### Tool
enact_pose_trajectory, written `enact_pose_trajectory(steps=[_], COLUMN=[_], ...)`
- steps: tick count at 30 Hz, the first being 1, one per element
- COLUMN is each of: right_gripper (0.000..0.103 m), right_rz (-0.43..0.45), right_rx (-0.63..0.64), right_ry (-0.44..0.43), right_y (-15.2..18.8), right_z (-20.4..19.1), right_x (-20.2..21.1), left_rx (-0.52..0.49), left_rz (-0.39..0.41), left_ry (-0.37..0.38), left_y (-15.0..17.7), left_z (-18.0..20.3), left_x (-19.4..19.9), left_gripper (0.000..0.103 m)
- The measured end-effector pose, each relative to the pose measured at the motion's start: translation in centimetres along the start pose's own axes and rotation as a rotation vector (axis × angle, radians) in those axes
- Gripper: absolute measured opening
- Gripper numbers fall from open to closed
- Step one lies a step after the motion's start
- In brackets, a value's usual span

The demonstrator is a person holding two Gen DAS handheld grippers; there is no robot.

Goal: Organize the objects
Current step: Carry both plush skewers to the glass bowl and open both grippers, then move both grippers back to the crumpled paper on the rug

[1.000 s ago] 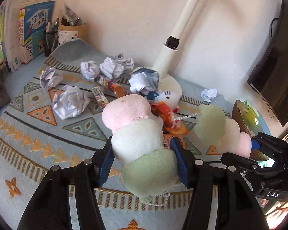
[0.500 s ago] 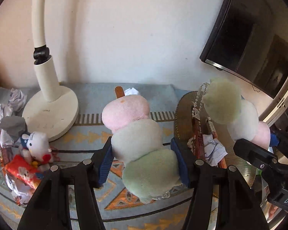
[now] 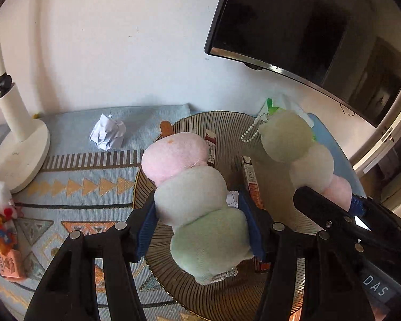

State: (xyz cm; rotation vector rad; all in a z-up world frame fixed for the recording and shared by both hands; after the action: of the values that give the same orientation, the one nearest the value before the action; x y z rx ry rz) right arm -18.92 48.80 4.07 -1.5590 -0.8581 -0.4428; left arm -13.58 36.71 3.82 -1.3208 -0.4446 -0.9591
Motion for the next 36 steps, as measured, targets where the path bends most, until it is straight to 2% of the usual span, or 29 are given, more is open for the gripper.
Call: enact_pose_trajectory(steps=[8, 11, 13, 15, 17, 18, 19, 20, 21, 24, 27, 36], right_gripper=[0.049, 0.053, 0.058, 0.069, 0.074, 0.083, 0.090, 0.103, 0.103, 0.103, 0.103, 0.103], right_rz=[0.005, 0.005, -0.024, -0.022, -0.004, 0.010, 0.034, 0.059, 0.077, 0.078, 0.088, 0.072], right_rx=[-0.018, -0.044, -0.078, -0.109, -0.135, -0.147, -0.158, -0.167, -0.165, -0.129, -0.106, -0.071], right_ry=[-0.013, -0.034, -0.055, -0.045, -0.060, -0.058, -0.054, -0.045, -0.038, -0.010, -0.009, -0.028], right_y=[0.0, 0.0, 0.1, 0.3, 0.3, 0.3, 0.1, 0.0, -0.2, -0.5, -0.7, -0.8], right_z=[0.1, 0.5, 0.9, 1.5, 1.9, 2.2, 2.5, 2.8, 2.9, 2.4, 1.3, -3.1], right_x=[-0.4, -0.6, -0.9, -0.8, -0.4, -0.1, 0.4, 0.8, 1.2, 1.7, 2.1, 2.2], left_rx=[-0.002, 0.012, 0.038, 0.048, 0.051, 0.059, 0.074, 0.093, 0.103, 0.083, 0.061, 0.077], left_rz=[0.019, 0.027, 0.030, 0.009, -0.001, -0.001, 0.003, 0.014, 0.029, 0.056, 0.076, 0.098], left_ry=[-0.059, -0.059, -0.030, -0.013, 0.009, 0.019, 0.028, 0.005, -0.016, 0.021, -0.012, -0.047], left_y=[0.5, 0.5, 0.4, 0.1, 0.0, 0.0, -0.1, -0.2, -0.4, -1.1, -1.4, -1.5], left_z=[-0.1, -0.2, -0.4, -0.9, -1.0, -1.1, -1.3, -1.7, -2.3, -1.9, -1.6, -5.2], left_x=[0.1, 0.3, 0.4, 0.0, -0.1, 0.0, 0.1, 0.4, 0.8, 1.8, 2.6, 4.8], left_gripper=[0.060, 0.067, 0.068, 0.074, 0.086, 0.089, 0.098, 0.103, 0.102, 0.103, 0.102, 0.103])
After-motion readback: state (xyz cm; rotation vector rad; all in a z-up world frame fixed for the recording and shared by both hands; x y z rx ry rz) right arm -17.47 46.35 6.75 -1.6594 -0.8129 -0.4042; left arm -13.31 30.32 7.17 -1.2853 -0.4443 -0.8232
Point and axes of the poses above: each gripper's, at about its wrist camera, not at the fingertips, and x roughly against the way its jaws point, z to its right, y to its underside, the point moved 5 cm from there along -x, roughly the way its jaws point, and after that the axes turned 1 degree about -y, right-handed, at the moved point
